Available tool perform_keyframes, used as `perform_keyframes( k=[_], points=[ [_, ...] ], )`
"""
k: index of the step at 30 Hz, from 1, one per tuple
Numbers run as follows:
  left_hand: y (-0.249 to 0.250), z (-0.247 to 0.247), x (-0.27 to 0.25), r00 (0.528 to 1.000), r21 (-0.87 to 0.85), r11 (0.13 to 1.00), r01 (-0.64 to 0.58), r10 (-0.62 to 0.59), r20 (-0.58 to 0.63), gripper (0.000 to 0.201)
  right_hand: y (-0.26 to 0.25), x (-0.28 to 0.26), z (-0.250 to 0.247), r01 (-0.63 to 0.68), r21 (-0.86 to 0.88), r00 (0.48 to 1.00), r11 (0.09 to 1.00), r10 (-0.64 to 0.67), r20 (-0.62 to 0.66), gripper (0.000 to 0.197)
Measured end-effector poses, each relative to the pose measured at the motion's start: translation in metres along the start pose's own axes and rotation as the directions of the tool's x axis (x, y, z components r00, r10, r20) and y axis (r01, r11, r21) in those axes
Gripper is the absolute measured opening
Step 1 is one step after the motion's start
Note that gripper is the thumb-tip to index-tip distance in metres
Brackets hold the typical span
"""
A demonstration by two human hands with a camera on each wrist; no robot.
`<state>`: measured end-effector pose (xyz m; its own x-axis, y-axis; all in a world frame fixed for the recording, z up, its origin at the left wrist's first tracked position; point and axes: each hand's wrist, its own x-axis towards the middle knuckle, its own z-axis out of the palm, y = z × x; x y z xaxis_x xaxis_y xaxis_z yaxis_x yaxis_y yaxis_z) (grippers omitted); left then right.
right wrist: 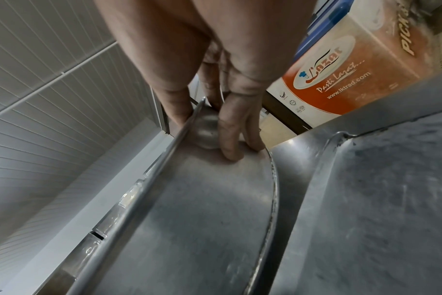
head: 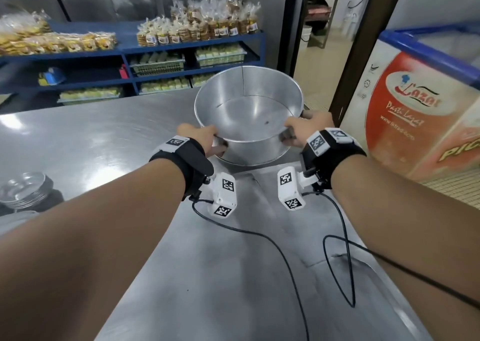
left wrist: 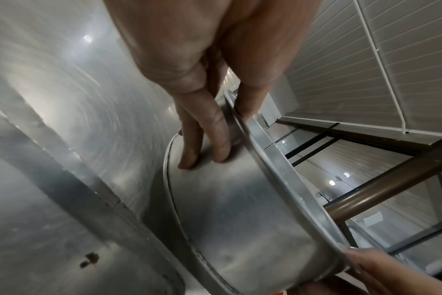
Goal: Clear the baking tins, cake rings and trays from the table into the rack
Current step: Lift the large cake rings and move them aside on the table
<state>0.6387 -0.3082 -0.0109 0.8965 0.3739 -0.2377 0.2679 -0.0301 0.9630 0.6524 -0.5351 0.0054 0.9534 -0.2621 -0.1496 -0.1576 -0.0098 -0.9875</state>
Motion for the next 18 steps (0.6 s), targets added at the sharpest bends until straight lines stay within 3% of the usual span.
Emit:
perform_keyframes(
  k=[2,5,9,12,15,18],
  points=[
    [-0.006,0.006,0.003,1.000,-0.002,1.000,0.017,-0.017,-0.009,0.022,0.005,0.009,-0.002,0.006,-0.047,1.000,0.999,-0.006,-0.006,0.009],
    [-0.010,0.013,0.002,0.996,-0.148,0.987,0.061,-0.070,-0.054,0.020,0.011,0.015,-0.003,0.015,-0.055,1.000,0.998,-0.014,0.008,0.005],
    [-0.013,0.018,0.011,0.997,-0.085,0.994,0.074,-0.075,-0.018,0.046,0.024,0.024,-0.005,0.001,-0.052,1.000,0.999,-0.002,-0.022,0.006],
    [-0.008,0.023,0.009,0.995,-0.107,0.990,0.091,-0.093,-0.019,0.032,0.027,0.025,-0.004,-0.012,0.027,1.000,1.000,0.012,0.011,0.011],
    [0.002,0.026,-0.010,0.996,0.005,0.996,0.084,-0.084,-0.004,0.030,0.023,0.022,0.000,-0.023,-0.154,1.000,0.988,0.024,-0.001,0.018],
    [0.008,0.024,-0.028,0.996,0.100,0.992,0.071,-0.075,0.042,0.019,0.012,0.007,-0.003,-0.047,-0.375,0.998,0.926,0.062,0.028,0.043]
  ],
)
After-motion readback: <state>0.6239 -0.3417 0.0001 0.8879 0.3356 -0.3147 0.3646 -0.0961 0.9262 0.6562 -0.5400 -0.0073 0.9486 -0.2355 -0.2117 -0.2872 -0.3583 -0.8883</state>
